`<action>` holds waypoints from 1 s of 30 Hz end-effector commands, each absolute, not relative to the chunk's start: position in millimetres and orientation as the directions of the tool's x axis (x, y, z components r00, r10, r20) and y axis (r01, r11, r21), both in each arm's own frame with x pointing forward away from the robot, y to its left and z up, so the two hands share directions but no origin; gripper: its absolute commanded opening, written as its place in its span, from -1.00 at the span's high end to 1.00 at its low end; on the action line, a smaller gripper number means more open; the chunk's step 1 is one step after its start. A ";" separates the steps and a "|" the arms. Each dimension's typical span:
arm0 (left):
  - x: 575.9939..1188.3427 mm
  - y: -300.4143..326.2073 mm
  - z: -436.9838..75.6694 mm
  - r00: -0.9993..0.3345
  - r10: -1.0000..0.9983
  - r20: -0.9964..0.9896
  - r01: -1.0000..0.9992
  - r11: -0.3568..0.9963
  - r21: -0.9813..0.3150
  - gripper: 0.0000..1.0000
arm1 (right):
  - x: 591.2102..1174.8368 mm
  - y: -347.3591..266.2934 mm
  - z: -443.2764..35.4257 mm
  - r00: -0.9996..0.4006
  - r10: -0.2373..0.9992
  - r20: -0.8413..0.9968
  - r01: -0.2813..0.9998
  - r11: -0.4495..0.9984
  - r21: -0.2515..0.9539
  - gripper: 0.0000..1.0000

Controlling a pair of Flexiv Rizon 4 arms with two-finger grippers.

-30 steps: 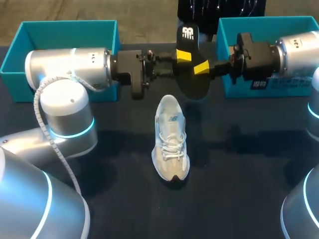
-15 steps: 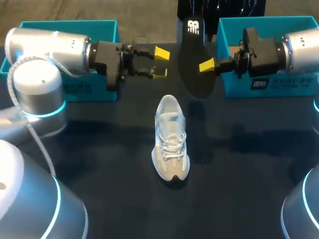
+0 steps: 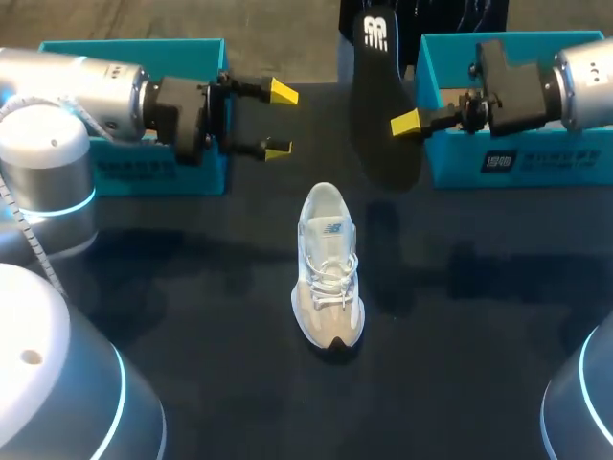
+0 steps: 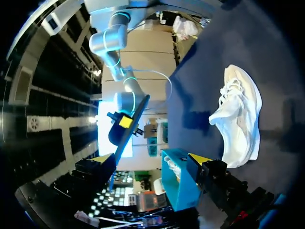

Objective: Take the shoe out of the shoebox, open the shoe tongue, remove and reinsert the insole, then place the shoe into the shoebox

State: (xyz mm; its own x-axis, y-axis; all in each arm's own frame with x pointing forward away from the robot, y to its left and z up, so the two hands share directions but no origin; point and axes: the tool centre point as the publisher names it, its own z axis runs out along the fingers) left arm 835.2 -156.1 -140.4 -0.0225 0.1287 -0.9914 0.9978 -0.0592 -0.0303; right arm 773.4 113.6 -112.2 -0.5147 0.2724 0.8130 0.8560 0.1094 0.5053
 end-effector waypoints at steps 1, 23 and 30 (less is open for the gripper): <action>837.8 -152.1 -145.9 -0.408 0.132 -0.903 0.913 0.041 -0.406 -1.00 | 774.2 112.8 -106.7 -0.531 0.281 0.799 0.846 0.131 0.516 1.00; 839.6 -151.2 -147.8 -0.462 0.100 -0.881 0.887 0.049 -0.460 -1.00 | 775.9 118.7 -106.7 -0.557 0.256 0.790 0.830 0.174 0.529 1.00; 839.6 -151.2 -147.8 -0.462 0.100 -0.881 0.887 0.049 -0.460 -1.00 | 775.9 118.7 -106.7 -0.557 0.256 0.790 0.830 0.174 0.529 1.00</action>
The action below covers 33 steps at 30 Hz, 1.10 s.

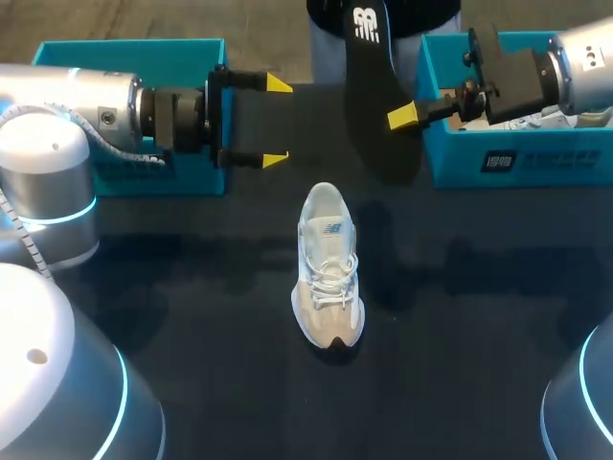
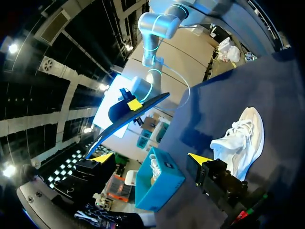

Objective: Take the shoe out of the shoebox, open the shoe tongue, remove and reinsert the insole, then place the shoe into the shoebox

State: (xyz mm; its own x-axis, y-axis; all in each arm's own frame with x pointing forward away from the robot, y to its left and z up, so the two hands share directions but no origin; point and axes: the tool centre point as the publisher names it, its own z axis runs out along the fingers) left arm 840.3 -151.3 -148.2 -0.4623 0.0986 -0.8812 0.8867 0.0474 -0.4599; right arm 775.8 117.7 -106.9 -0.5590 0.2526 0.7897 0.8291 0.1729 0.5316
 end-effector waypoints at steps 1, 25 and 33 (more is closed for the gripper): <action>839.6 -151.2 -147.8 -0.462 0.100 -0.881 0.887 0.049 -0.460 -1.00 | 775.9 118.7 -106.7 -0.557 0.256 0.790 0.830 0.174 0.529 1.00; 842.5 -132.6 -153.8 -0.771 0.280 -0.572 0.631 0.211 -0.747 -1.00 | 804.7 124.1 -118.2 -0.770 0.295 0.566 0.625 0.171 0.762 1.00; 842.7 -122.5 -173.5 -0.810 0.335 -0.482 0.576 0.295 -0.762 -1.00 | 827.3 132.6 -132.1 -0.861 0.273 0.429 0.479 0.155 0.864 1.00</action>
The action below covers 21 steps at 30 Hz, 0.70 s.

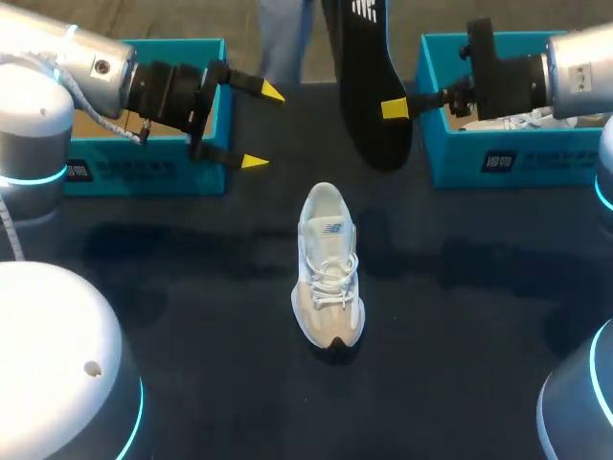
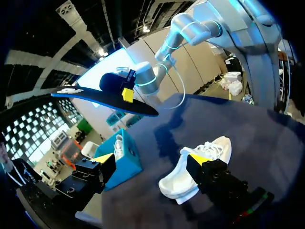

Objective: Take the shoe out of the shoebox, open the shoe tongue, remove and reinsert the insole, then place the shoe into the shoebox

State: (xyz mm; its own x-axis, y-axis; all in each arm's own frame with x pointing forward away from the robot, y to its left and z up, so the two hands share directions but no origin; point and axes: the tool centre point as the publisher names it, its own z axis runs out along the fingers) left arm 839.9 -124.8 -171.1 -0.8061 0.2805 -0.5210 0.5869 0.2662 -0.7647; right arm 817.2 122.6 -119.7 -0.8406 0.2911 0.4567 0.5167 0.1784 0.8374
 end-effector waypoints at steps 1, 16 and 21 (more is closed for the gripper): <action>842.0 -121.5 -176.7 -0.819 0.337 -0.465 0.563 0.310 -0.766 -1.00 | 829.8 134.1 -134.0 -0.858 0.274 0.434 0.485 0.156 0.860 1.00; 824.0 -113.6 -228.2 -0.879 0.316 -0.357 0.468 0.432 -0.771 -1.00 | 836.0 137.9 -143.3 -0.870 0.254 0.422 0.469 0.160 0.869 1.00; 823.3 -106.3 -245.9 -0.901 0.289 -0.324 0.428 0.463 -0.776 -1.00 | 836.0 137.9 -143.3 -0.870 0.254 0.422 0.469 0.160 0.869 1.00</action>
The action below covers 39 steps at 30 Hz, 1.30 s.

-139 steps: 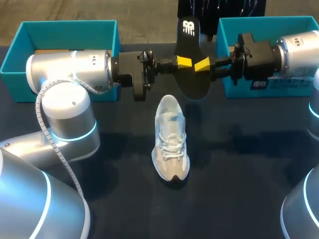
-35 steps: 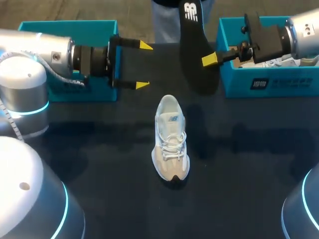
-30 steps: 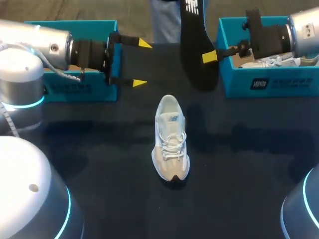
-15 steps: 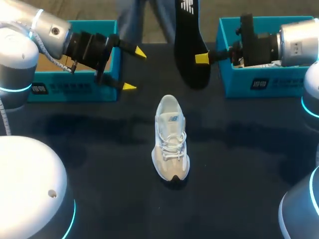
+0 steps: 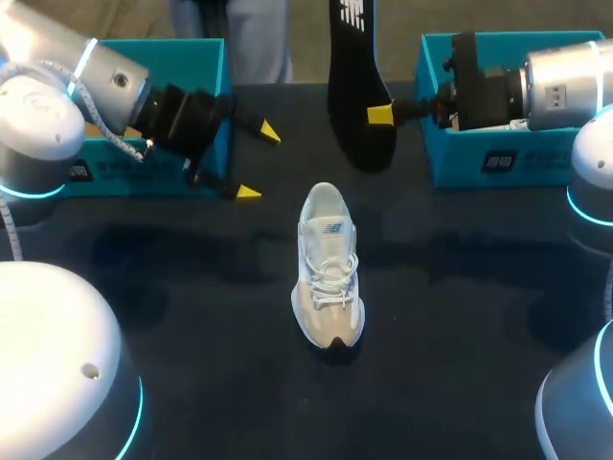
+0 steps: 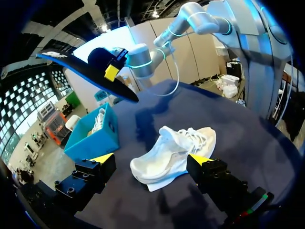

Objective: Take the shoe out of the shoebox, open the shoe tongue, remove and reinsert the insole, then place the shoe into the shoebox

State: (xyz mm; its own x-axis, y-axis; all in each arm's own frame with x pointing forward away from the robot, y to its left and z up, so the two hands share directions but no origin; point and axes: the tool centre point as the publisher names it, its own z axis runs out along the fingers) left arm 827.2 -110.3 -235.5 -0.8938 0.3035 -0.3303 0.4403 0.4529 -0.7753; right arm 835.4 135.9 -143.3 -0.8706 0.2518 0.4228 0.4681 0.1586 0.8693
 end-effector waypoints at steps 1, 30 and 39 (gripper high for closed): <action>824.0 -105.1 -248.3 -0.901 0.291 -0.323 0.429 0.470 -0.771 -1.00 | 836.0 137.9 -143.3 -0.870 0.254 0.422 0.469 0.160 0.869 1.00; 843.3 -107.1 -300.2 -0.945 0.281 -0.170 0.322 0.693 -0.646 -1.00 | 871.6 148.1 -189.7 -0.896 0.220 0.386 0.421 0.144 0.895 1.00; 845.7 -116.7 -302.7 -0.946 0.297 -0.133 0.314 0.728 -0.609 -1.00 | 876.6 152.5 -192.7 -0.894 0.210 0.396 0.428 0.136 0.894 1.00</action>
